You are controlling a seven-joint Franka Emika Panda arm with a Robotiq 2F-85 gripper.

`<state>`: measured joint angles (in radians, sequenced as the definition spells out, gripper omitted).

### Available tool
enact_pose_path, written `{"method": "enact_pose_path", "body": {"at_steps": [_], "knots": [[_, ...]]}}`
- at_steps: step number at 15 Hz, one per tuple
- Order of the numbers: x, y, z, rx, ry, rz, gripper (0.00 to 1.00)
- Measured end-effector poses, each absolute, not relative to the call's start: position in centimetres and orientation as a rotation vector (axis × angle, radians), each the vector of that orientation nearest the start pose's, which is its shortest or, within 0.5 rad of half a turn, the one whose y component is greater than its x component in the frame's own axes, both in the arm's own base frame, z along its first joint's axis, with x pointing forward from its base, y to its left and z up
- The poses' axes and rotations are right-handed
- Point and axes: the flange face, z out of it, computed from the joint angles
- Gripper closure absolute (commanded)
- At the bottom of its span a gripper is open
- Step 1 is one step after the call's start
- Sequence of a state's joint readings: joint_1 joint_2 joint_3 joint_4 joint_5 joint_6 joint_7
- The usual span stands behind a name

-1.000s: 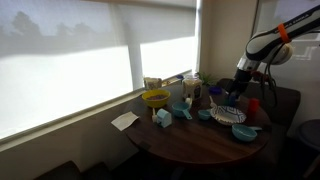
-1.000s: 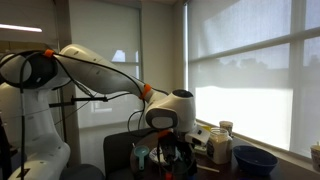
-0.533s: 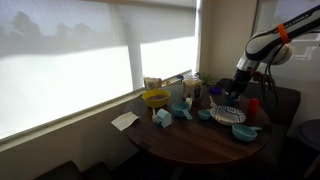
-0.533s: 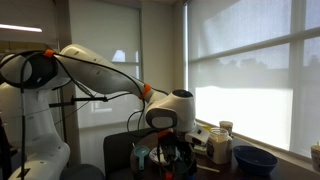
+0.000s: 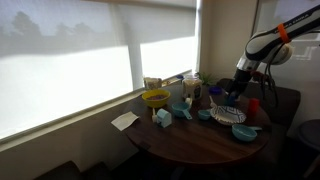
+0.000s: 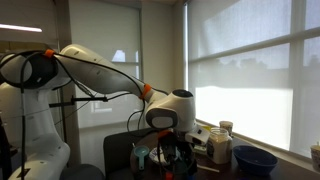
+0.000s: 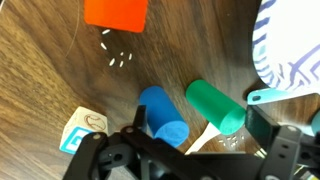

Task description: Move the green cylindrical block a little to the left, pick up the blue cylindrical block and place it next to the green cylindrical block, move the blue cylindrical block a little to the left, pick up the orange rectangular block and put it on top of both the green and blue cylindrical blocks

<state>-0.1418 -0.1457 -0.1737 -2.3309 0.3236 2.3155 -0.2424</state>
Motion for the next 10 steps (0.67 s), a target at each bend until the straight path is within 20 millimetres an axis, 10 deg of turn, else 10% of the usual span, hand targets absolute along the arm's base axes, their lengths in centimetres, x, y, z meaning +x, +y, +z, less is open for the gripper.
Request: {"method": "enact_pose_path", "body": {"at_steps": [10], "knots": [[47.83,-15.03,40.60,-2.868,0.394,-0.280,0.00]]}}
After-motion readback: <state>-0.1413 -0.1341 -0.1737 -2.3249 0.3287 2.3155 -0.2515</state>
